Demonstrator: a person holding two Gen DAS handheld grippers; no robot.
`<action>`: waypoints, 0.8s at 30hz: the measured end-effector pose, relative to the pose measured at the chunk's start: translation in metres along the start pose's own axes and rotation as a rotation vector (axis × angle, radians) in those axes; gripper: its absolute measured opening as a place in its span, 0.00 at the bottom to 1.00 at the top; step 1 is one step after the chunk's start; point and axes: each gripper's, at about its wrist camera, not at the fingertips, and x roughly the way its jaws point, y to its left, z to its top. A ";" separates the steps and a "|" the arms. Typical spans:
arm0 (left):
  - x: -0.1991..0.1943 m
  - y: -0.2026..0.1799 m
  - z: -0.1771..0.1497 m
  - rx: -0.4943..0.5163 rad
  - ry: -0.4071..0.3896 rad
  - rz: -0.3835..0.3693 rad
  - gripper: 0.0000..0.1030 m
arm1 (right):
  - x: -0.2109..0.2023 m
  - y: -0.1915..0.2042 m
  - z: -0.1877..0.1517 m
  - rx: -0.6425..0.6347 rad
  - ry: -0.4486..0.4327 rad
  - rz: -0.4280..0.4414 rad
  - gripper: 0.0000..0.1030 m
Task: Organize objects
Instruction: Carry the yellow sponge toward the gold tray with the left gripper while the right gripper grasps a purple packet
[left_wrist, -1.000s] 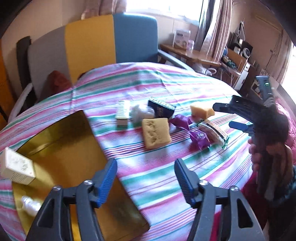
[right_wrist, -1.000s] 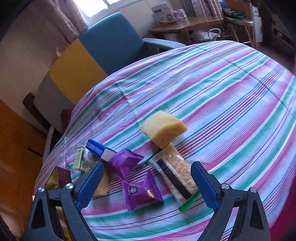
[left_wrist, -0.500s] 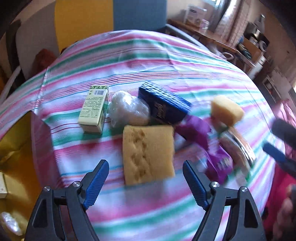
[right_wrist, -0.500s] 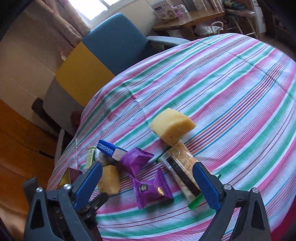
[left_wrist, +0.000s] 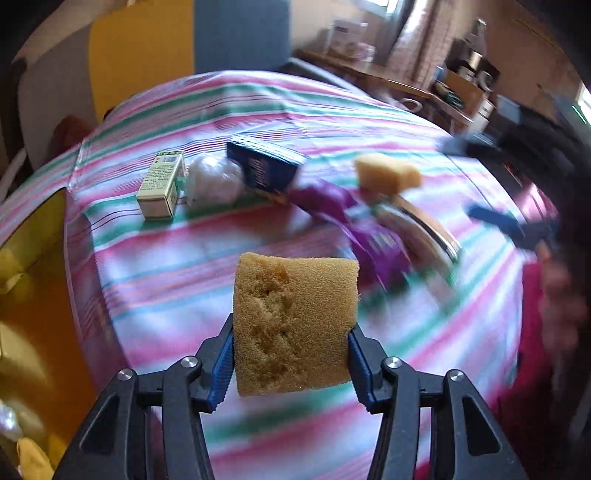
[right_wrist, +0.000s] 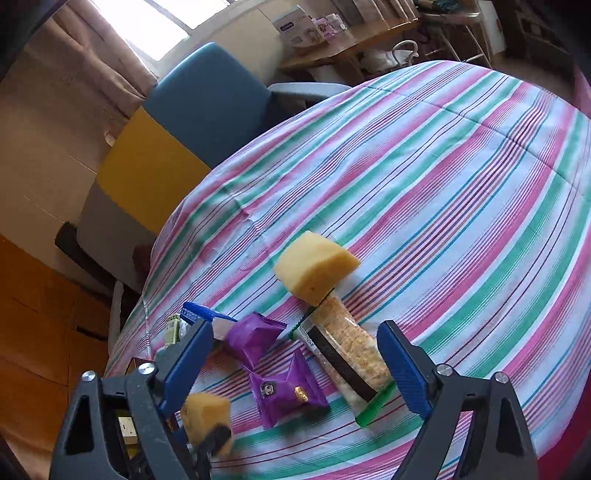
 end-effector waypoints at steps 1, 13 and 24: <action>-0.006 -0.004 -0.009 0.019 -0.008 -0.004 0.52 | 0.001 0.004 -0.001 -0.022 0.006 0.001 0.81; -0.047 -0.013 -0.075 0.098 -0.022 -0.044 0.52 | 0.043 0.048 -0.034 -0.271 0.230 -0.010 0.73; -0.086 -0.007 -0.091 0.063 -0.074 -0.121 0.52 | 0.071 0.047 -0.042 -0.335 0.300 -0.163 0.78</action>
